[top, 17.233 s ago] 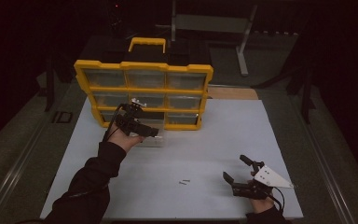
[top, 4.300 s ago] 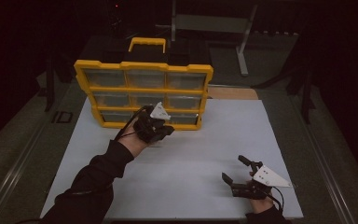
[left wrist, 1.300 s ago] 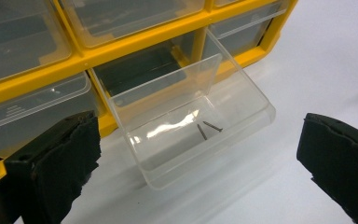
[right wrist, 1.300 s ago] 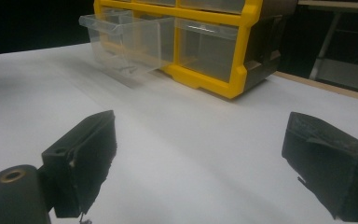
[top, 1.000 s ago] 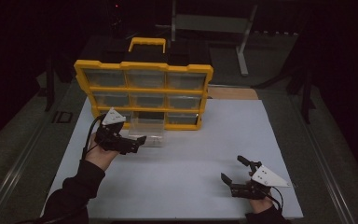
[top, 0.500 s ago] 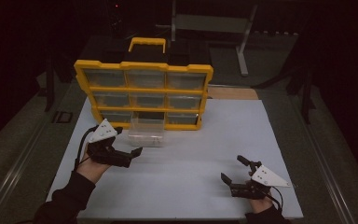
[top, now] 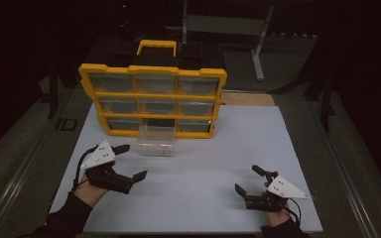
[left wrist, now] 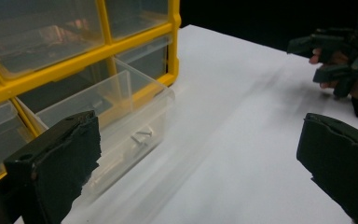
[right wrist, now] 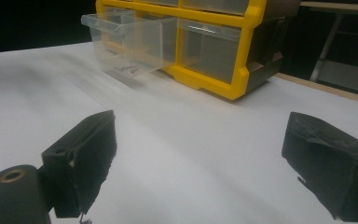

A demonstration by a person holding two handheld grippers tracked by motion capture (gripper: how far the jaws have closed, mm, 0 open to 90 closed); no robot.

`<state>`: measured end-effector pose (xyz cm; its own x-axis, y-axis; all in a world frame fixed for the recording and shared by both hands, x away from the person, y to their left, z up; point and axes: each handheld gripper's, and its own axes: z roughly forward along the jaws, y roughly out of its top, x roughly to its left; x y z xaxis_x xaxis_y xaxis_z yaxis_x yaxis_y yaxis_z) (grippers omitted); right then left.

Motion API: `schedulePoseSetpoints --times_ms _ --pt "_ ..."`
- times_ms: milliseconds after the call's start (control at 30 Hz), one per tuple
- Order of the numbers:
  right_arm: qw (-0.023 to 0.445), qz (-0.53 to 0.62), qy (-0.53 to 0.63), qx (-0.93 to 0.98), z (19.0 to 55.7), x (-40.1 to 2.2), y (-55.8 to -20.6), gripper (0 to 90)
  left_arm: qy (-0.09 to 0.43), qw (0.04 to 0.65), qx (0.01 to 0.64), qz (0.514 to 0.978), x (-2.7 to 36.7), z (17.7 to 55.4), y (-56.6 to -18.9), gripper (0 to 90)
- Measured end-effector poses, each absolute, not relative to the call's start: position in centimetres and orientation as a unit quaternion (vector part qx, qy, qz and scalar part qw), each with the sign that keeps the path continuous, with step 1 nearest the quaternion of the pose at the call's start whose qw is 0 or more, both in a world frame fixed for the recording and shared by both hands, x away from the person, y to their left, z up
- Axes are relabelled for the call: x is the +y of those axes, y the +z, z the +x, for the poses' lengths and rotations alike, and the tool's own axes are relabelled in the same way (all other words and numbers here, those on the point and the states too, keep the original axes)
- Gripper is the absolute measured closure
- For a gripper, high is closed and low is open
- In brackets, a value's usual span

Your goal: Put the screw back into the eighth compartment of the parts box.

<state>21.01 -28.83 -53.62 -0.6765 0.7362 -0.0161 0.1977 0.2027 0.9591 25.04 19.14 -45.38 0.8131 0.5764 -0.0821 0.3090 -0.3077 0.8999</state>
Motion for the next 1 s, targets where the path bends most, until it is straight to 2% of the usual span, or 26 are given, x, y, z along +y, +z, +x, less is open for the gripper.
schedulePoseSetpoints --times_ms 1000 --pt "0.246 0.318 0.546 0.735 21.1 -28.8 -53.7 10.2 0.108 0.549 0.259 0.787 21.1 22.8 -51.3 0.0"
